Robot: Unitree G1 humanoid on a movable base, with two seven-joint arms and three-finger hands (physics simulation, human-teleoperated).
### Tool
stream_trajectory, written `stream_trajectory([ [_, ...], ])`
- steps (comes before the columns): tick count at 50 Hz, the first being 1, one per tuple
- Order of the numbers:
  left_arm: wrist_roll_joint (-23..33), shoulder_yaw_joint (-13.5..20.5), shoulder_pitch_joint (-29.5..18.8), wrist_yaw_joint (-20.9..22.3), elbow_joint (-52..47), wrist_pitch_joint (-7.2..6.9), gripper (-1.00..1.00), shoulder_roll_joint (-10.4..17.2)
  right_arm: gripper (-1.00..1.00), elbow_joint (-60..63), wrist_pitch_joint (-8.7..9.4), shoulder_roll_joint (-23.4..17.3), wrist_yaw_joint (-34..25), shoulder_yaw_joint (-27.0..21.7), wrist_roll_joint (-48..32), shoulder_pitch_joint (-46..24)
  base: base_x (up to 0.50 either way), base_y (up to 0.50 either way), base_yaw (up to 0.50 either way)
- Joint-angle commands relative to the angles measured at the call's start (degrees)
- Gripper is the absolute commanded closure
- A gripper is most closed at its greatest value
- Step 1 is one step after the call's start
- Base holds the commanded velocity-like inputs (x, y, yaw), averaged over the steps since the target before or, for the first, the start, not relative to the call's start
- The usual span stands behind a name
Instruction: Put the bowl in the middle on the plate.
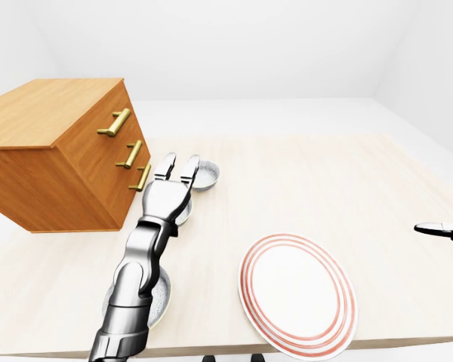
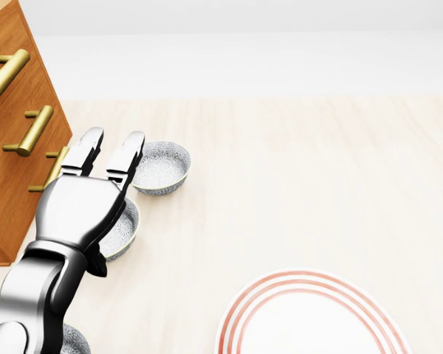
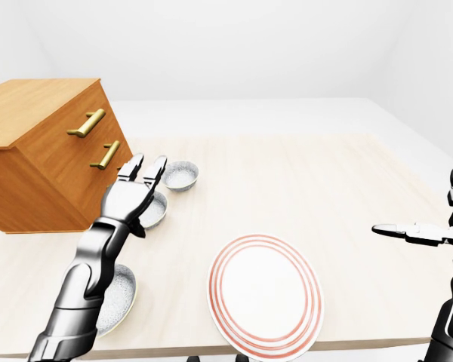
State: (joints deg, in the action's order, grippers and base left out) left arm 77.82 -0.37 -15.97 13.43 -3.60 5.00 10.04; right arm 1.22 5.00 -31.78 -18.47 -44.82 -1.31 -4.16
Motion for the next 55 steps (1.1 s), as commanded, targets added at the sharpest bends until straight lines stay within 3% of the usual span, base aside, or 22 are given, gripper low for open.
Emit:
stream_trajectory([
  [1, -0.5, 0.3, -1.9, 0.3, 1.9, 0.0, -1.0, 0.2, -1.0, -0.5, 0.0, 0.0, 0.1, 0.0, -0.1, -0.1, 0.0, 0.0, 0.0],
  [28, -1.4, 0.2, -0.3, 1.1, 3.5, 0.0, -1.0, 0.6, -1.0, -0.3, 0.0, -0.2, 0.2, 0.0, -0.1, -0.1, 0.0, 0.0, 0.0],
  [55, -0.3, -1.3, 0.6, -6.0, 10.4, 0.0, -1.0, 0.0, -1.0, -0.7, 0.0, -0.1, 0.2, 0.2, -0.2, -0.1, 0.0, 0.0, 0.0],
])
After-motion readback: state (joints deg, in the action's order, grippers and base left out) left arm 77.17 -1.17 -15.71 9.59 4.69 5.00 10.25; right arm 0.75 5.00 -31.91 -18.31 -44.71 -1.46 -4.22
